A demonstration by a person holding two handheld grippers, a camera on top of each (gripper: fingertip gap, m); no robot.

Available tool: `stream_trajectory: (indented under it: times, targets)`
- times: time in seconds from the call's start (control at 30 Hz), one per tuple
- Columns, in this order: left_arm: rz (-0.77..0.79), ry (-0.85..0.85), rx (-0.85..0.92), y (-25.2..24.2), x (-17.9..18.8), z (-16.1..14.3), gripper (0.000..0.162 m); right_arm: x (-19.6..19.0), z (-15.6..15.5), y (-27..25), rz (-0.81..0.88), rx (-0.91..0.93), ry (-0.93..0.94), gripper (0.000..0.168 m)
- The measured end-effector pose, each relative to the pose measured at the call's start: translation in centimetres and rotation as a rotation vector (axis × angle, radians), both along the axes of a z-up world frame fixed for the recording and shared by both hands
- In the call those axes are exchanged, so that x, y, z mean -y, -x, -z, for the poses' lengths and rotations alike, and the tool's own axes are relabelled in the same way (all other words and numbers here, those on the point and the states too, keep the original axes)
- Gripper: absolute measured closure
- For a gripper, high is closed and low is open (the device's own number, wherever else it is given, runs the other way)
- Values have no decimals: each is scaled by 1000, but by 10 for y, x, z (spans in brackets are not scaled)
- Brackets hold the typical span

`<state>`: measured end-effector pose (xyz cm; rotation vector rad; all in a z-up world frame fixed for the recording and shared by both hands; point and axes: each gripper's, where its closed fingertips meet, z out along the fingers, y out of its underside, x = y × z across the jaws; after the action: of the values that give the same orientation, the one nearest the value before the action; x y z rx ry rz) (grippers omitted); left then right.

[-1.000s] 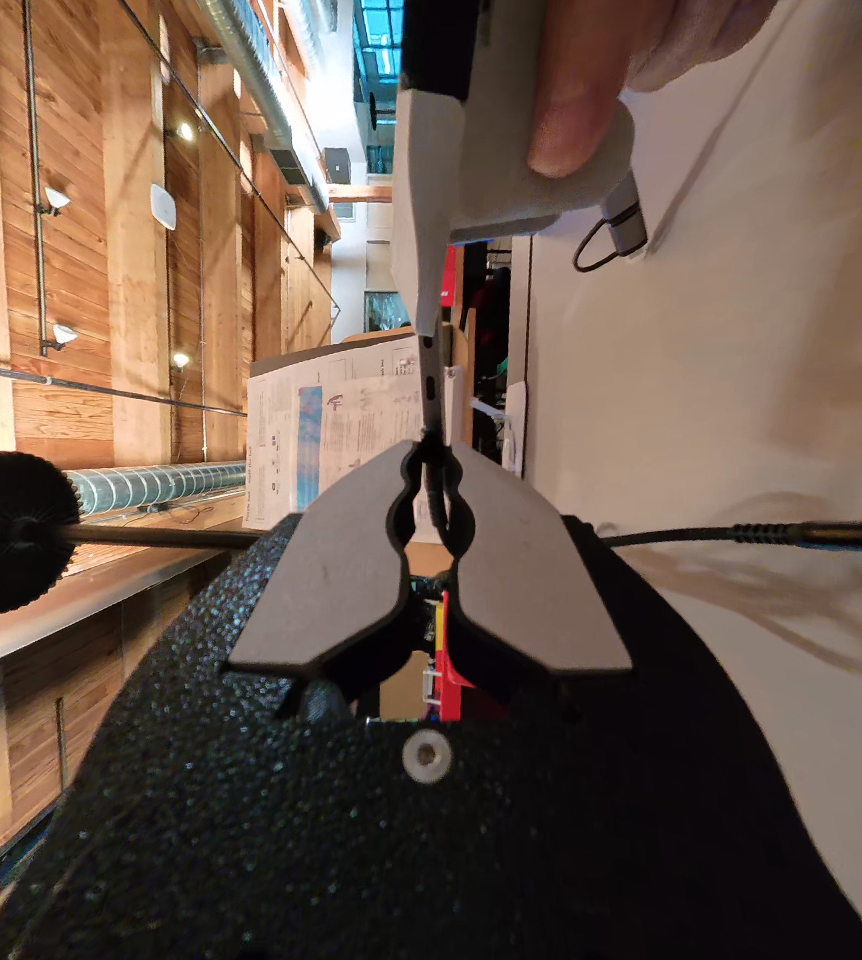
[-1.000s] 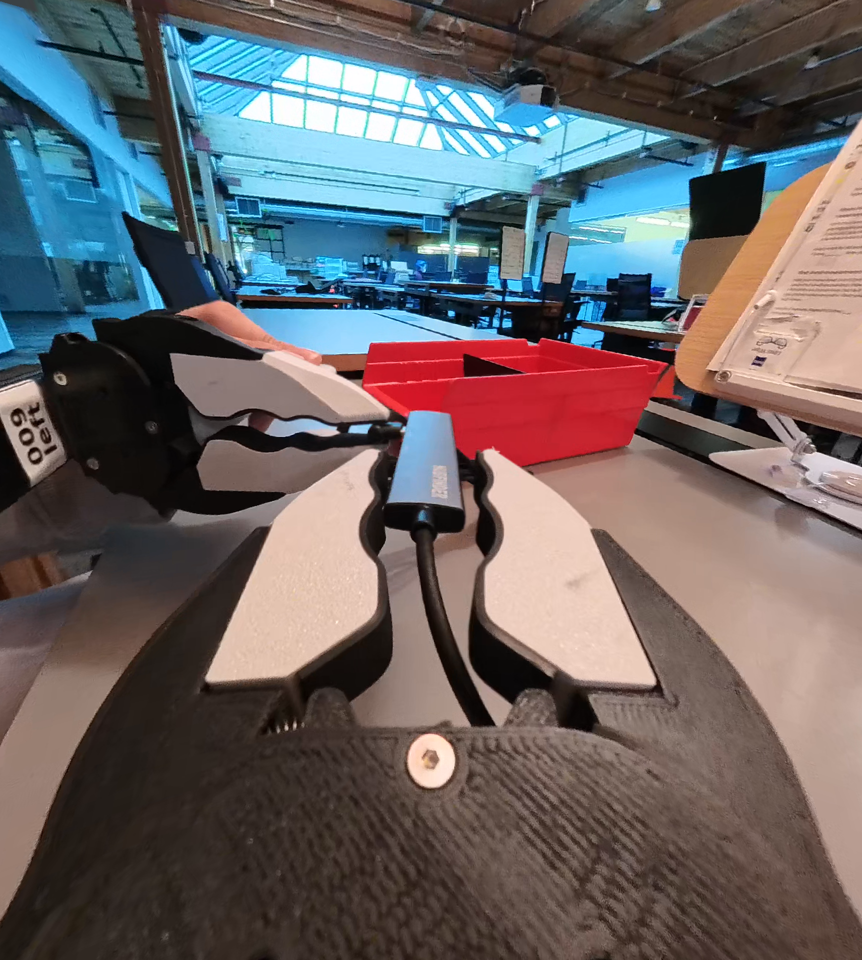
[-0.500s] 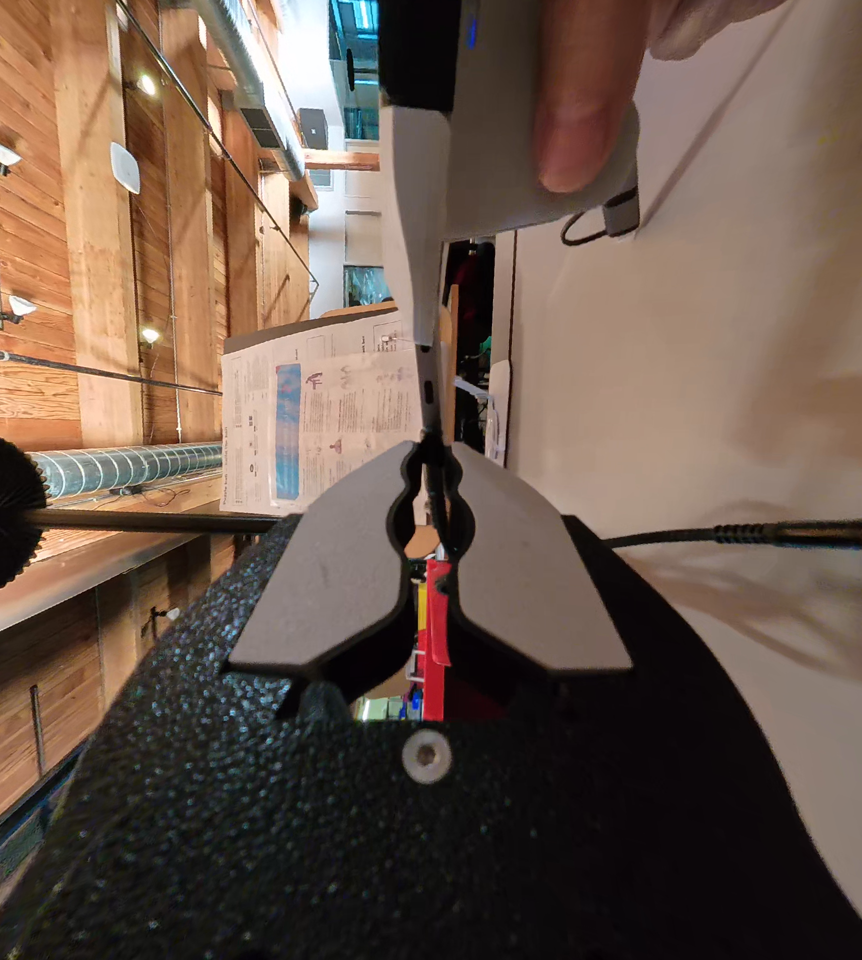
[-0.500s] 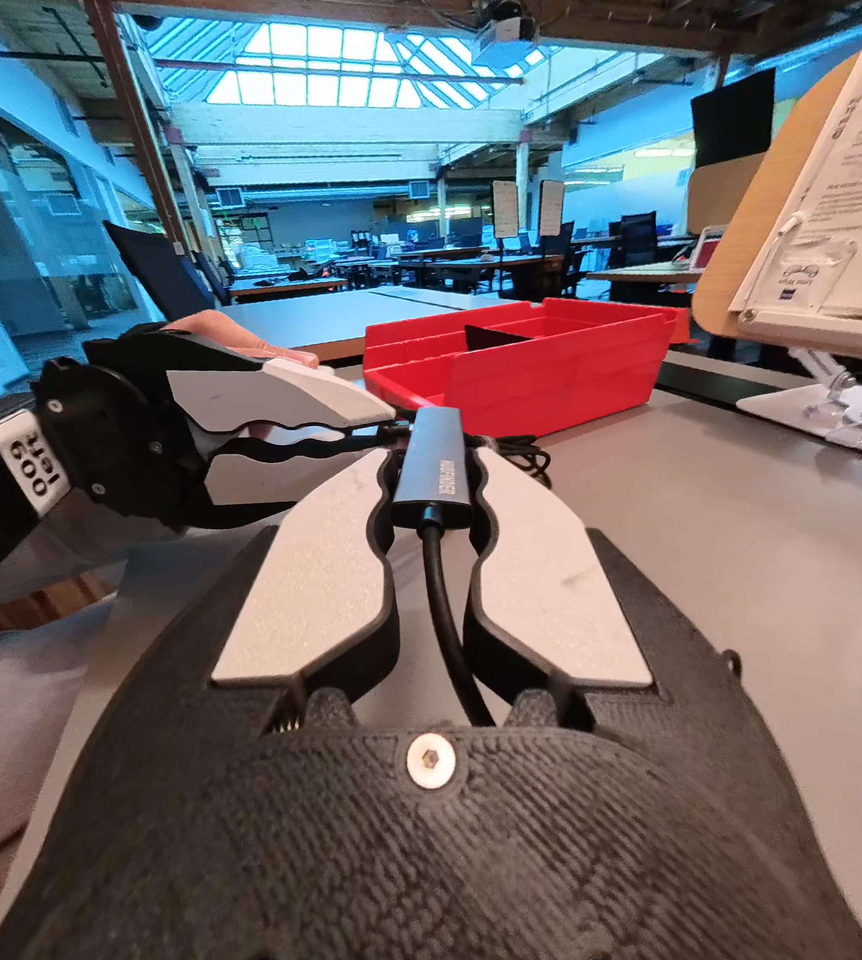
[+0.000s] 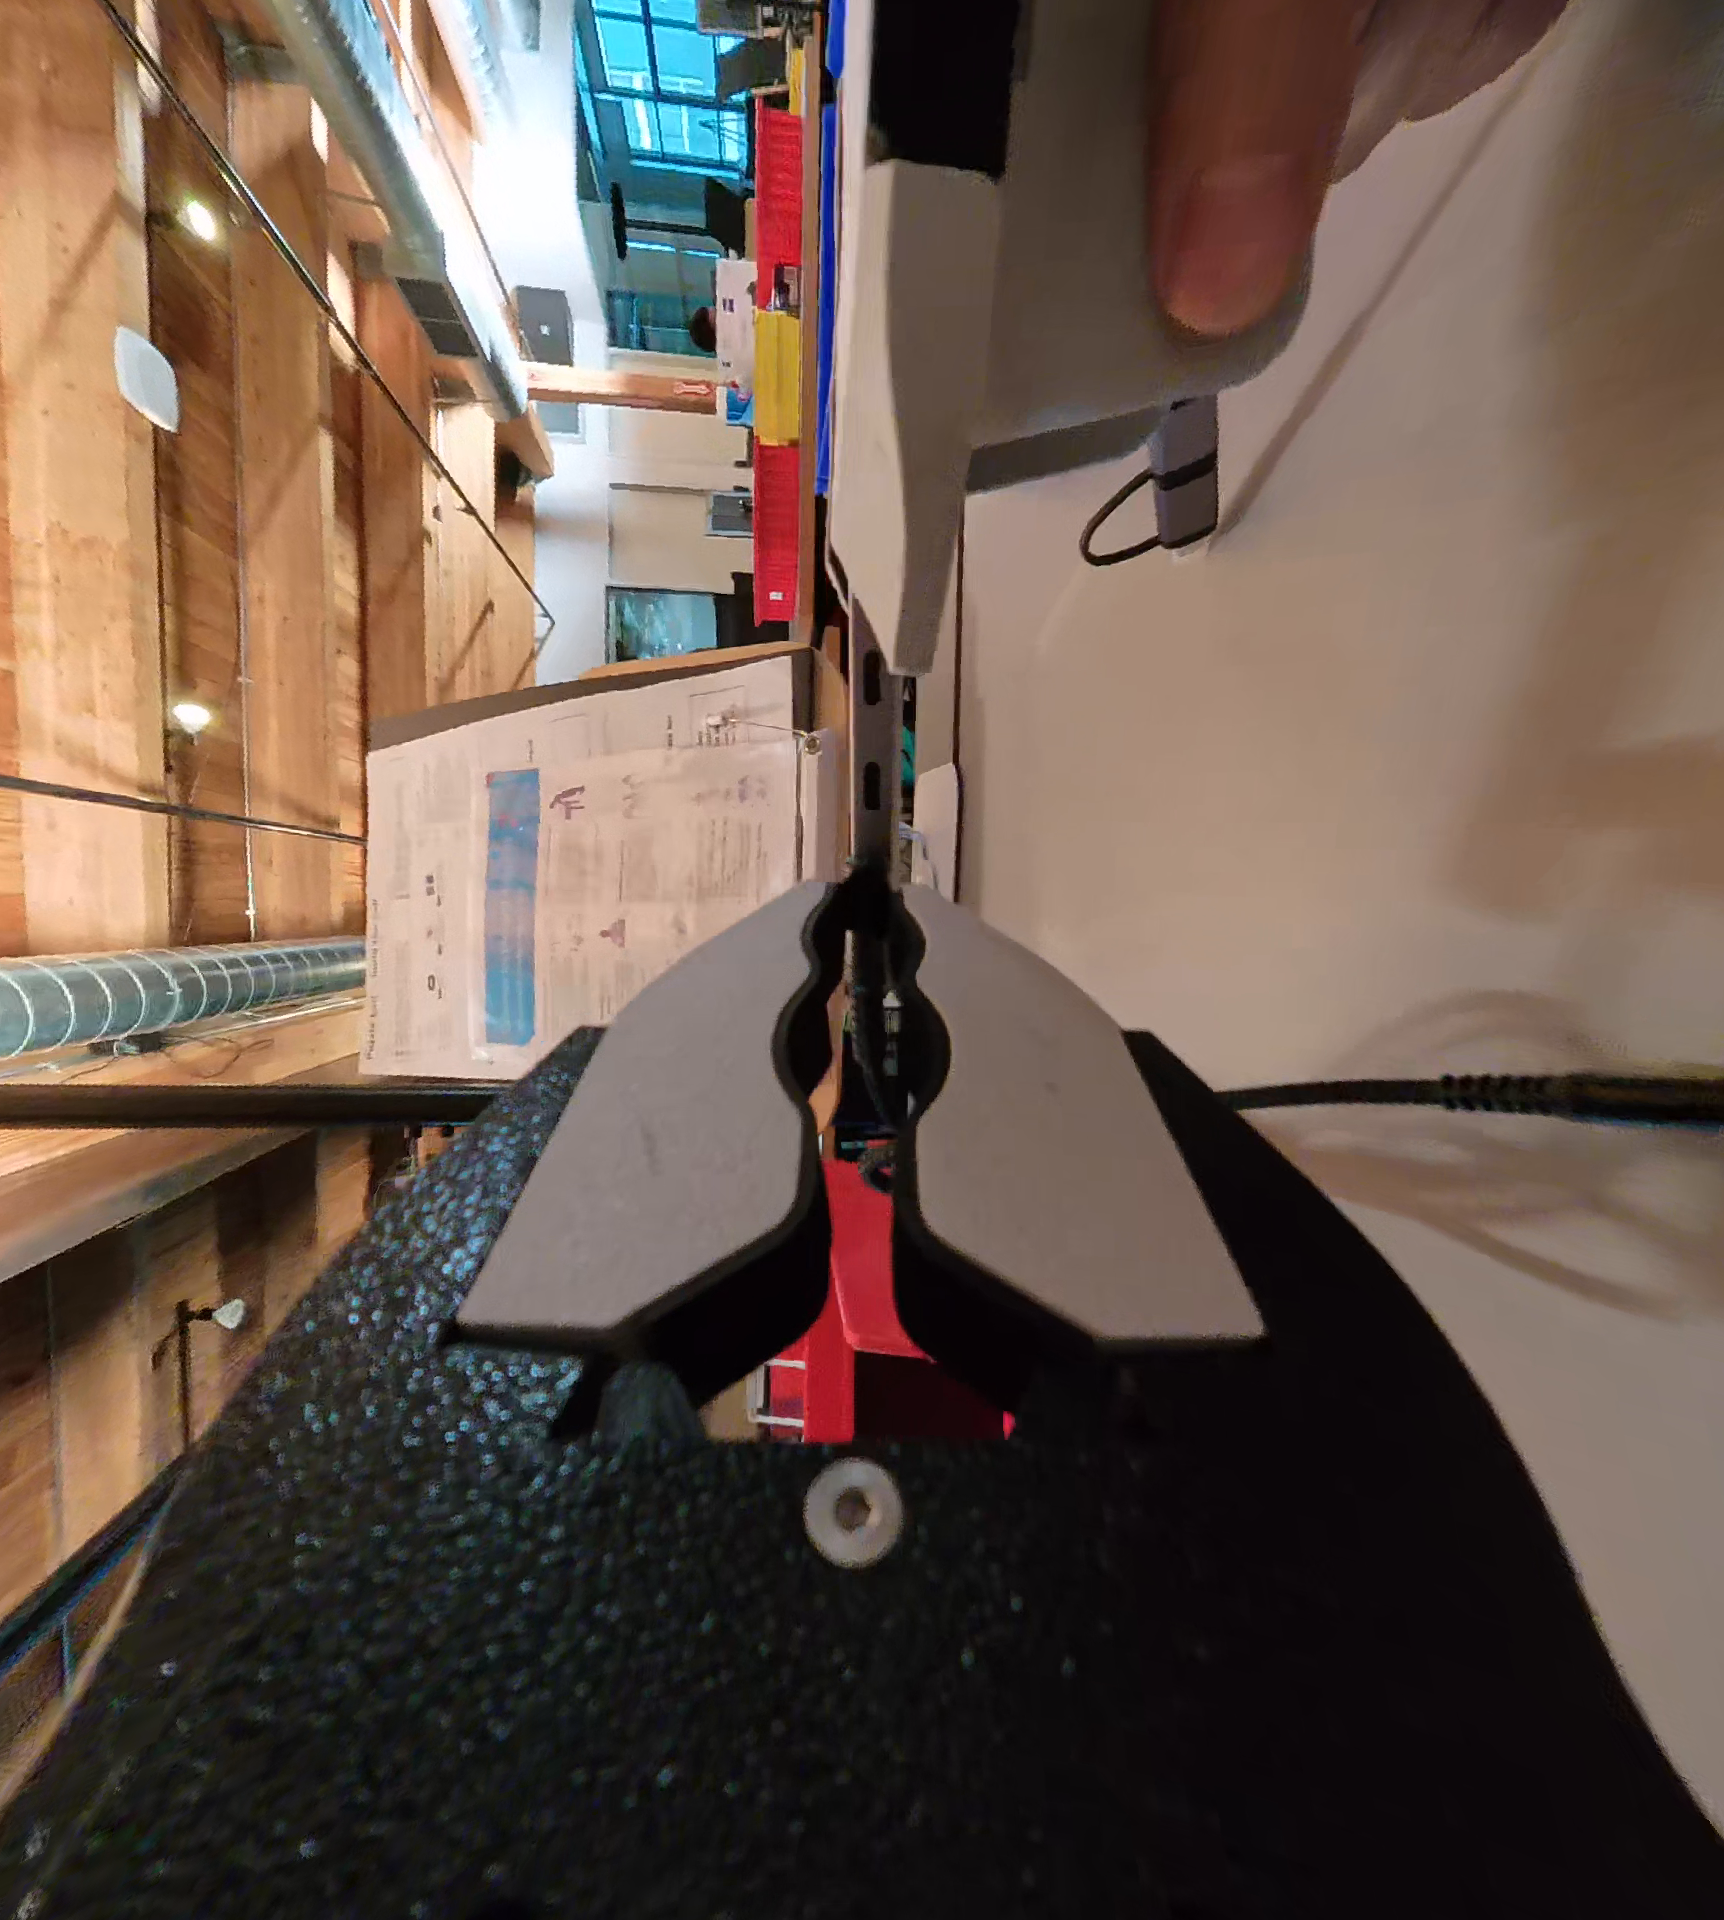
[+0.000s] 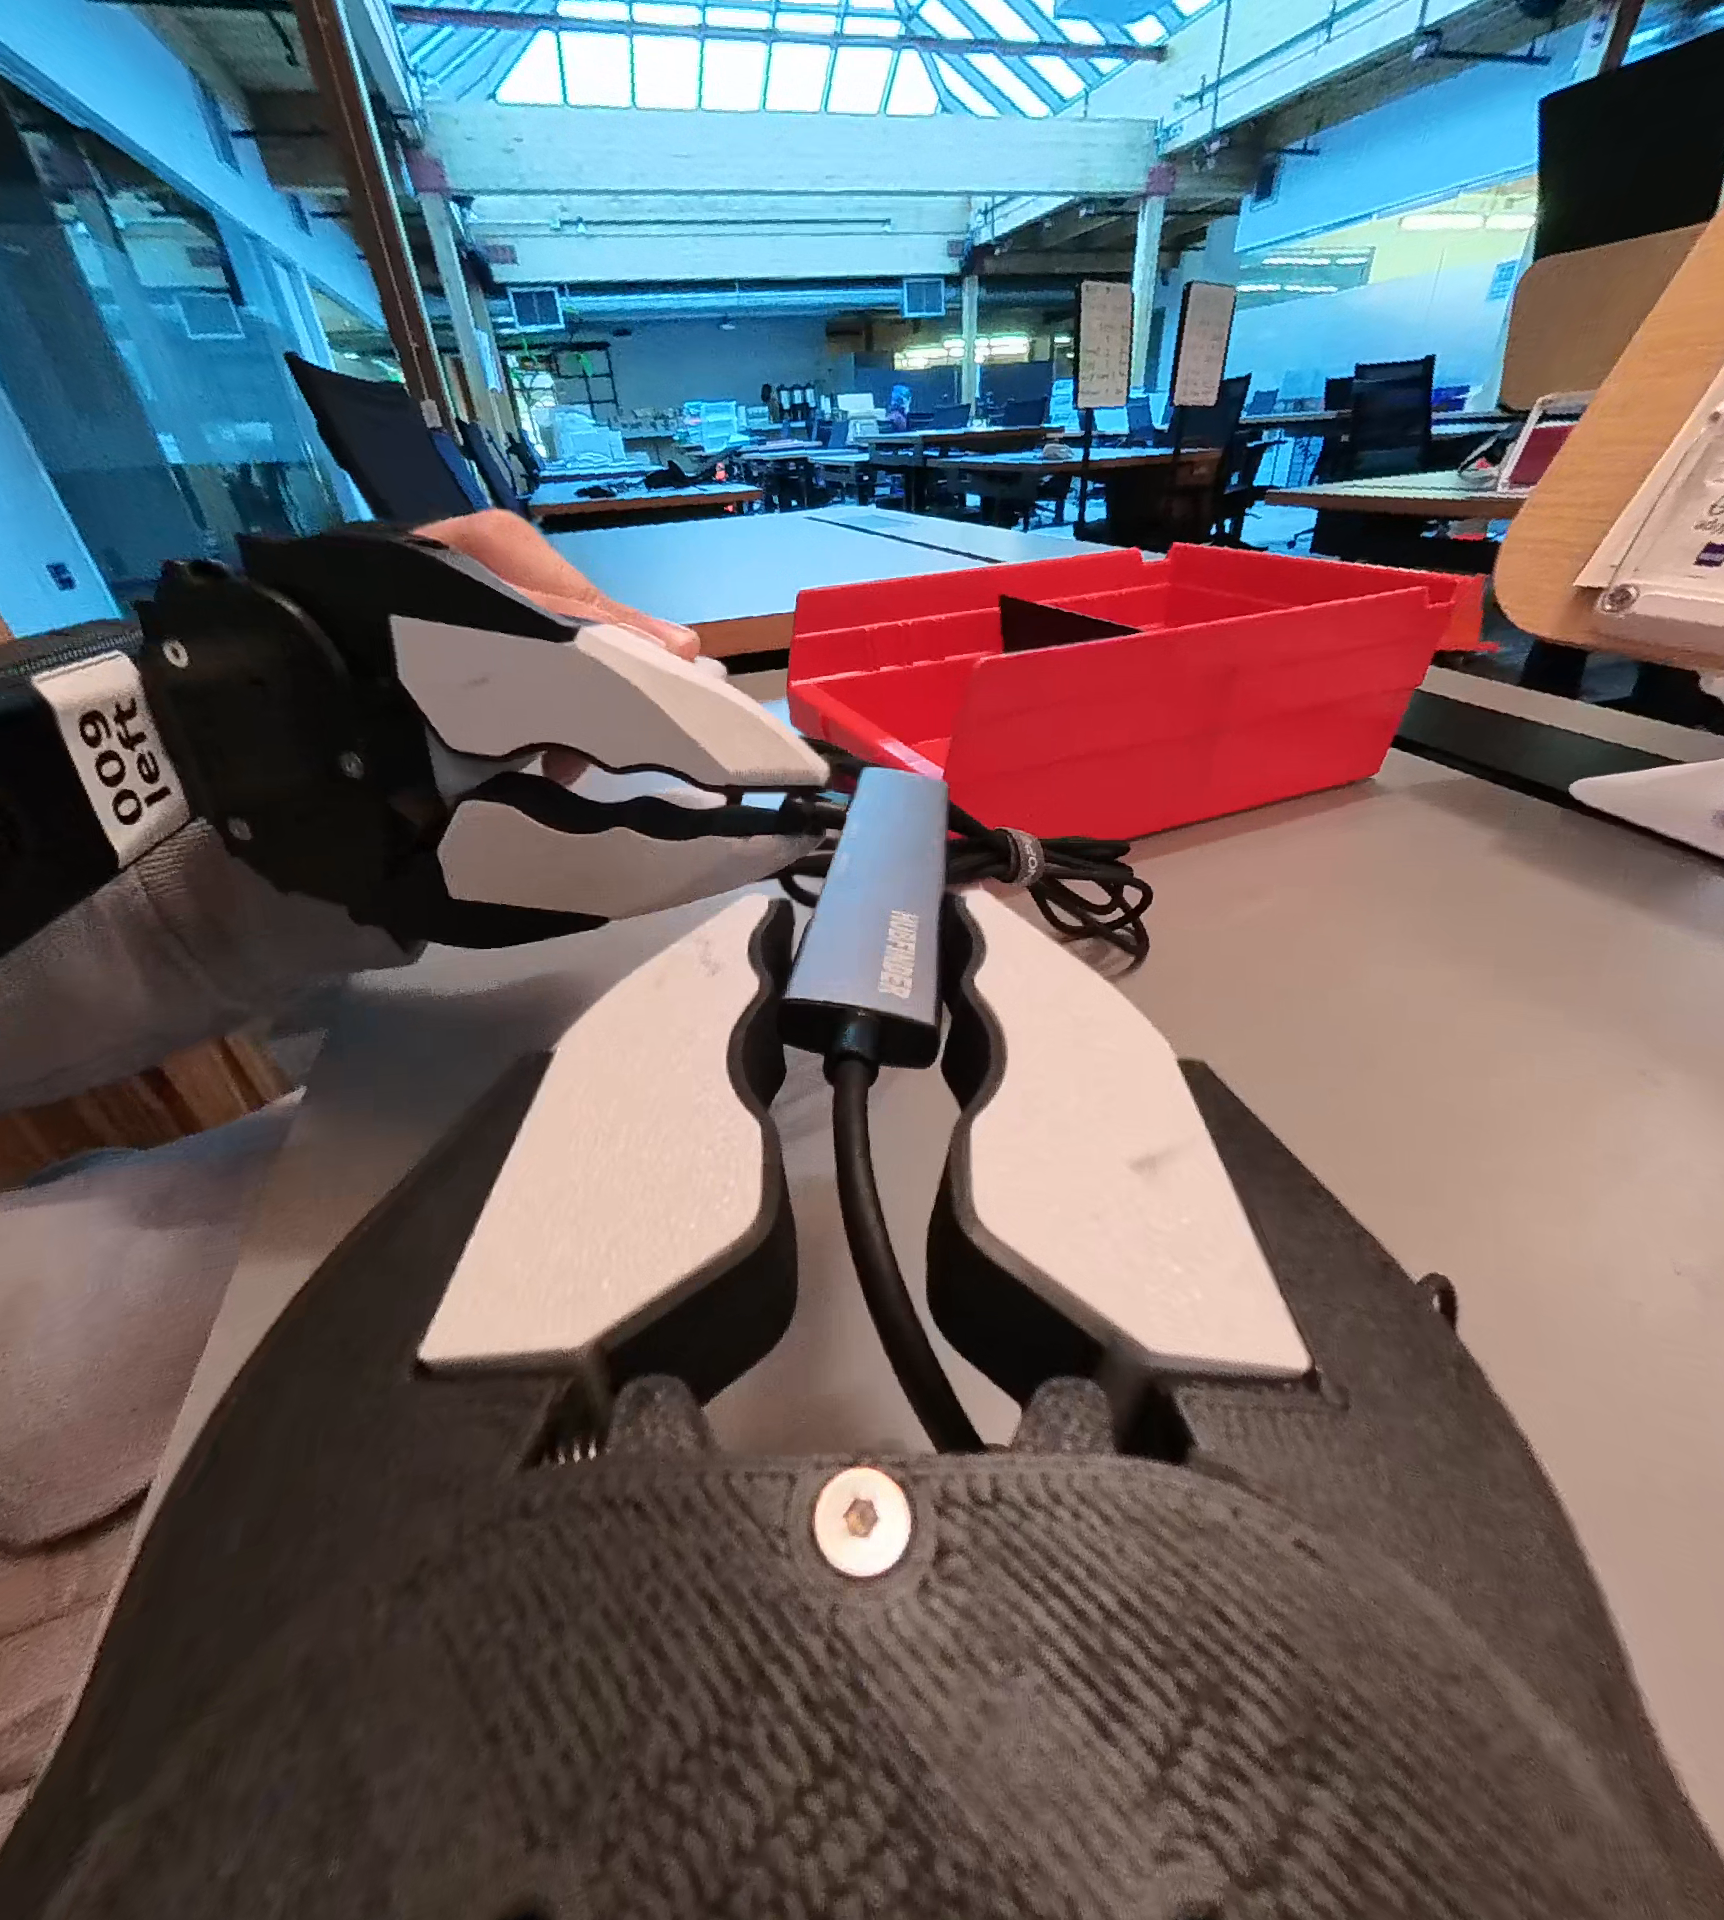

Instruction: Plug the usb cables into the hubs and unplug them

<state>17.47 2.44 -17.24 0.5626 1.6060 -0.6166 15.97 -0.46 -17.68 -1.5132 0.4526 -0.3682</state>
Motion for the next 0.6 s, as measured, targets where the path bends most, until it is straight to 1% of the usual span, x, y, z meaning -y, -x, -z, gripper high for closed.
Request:
stream_trajectory:
  times: [0.1, 0.2, 0.23, 0.3, 0.4, 0.47, 0.53, 0.57, 0.6]
  targets:
    - [-11, 0, 22, -2, 1, 2, 155, 2, 1, -3, 14, 0, 12, 140]
    - [-30, -8, 35, -7, 5, 7, 154, 7, 2, -11, 77, 2, 19, 142]
    - [-24, 8, 28, -6, 6, 7, 155, 13, 1, -19, 144, -1, 5, 142]
    - [21, 108, -12, 0, 6, -4, 154, 31, -2, -33, 279, -23, -49, 143]
    - [-1, 330, -161, -8, -11, -34, 150, 44, -8, -37, 357, 10, -87, 143]
    - [-117, 484, -278, -32, -43, -51, 150, 46, -7, -39, 368, -2, -85, 143]
    - [-259, 604, -449, -61, -84, -52, 148, 42, -6, -38, 340, -5, -73, 143]
    - [-284, 605, -557, -72, -98, -47, 147, 40, -6, -37, 334, -3, -68, 143]
    - [-258, 551, -660, -80, -107, -39, 144, 39, -5, -37, 328, -2, -64, 143]
